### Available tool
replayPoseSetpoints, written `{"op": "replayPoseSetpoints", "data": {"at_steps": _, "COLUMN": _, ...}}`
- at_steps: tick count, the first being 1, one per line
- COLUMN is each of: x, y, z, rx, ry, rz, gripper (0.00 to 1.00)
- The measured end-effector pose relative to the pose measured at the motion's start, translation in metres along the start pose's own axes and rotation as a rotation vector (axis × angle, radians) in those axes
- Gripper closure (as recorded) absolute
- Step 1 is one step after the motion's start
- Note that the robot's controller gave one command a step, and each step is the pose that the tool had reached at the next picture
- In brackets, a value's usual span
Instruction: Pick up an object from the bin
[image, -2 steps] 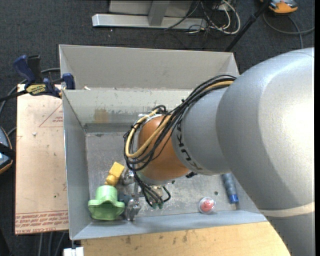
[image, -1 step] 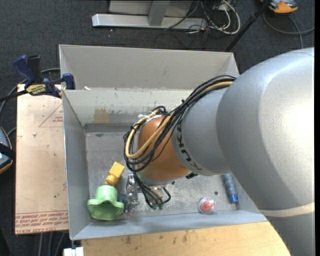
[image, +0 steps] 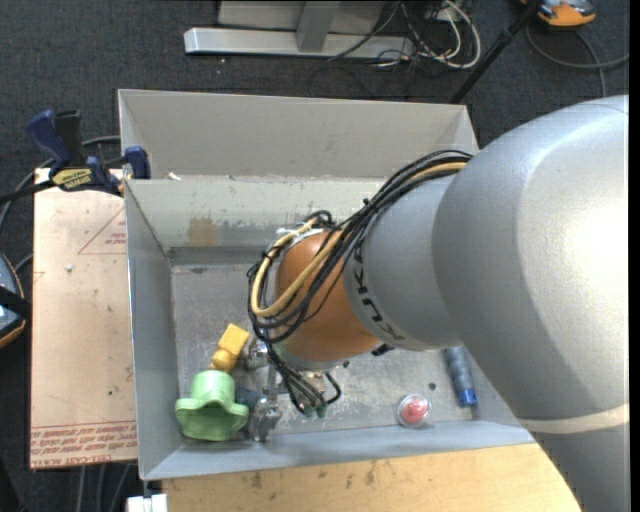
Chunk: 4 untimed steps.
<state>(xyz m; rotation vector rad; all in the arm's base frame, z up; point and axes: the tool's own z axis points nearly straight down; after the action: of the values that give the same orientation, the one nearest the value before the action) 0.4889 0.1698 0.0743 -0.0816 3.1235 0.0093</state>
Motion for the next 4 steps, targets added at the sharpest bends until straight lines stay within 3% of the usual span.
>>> {"op": "replayPoseSetpoints", "data": {"at_steps": 1, "x": 0.0020, "y": 0.0002, "z": 0.0000, "rx": 0.001, "ry": 0.010, "rz": -0.001, "gripper": 1.00}}
{"op": "replayPoseSetpoints", "data": {"at_steps": 2, "x": 0.0001, "y": 0.0000, "z": 0.0000, "rx": 0.000, "ry": 0.000, "rz": 0.000, "gripper": 0.00}}
{"op": "replayPoseSetpoints", "data": {"at_steps": 3, "x": 0.0021, "y": 0.0002, "z": 0.0000, "rx": 0.001, "ry": 0.010, "rz": -0.001, "gripper": 1.00}}
{"op": "replayPoseSetpoints", "data": {"at_steps": 4, "x": 0.0000, "y": 0.0000, "z": 0.0000, "rx": 0.000, "ry": 0.000, "rz": 0.001, "gripper": 0.00}}
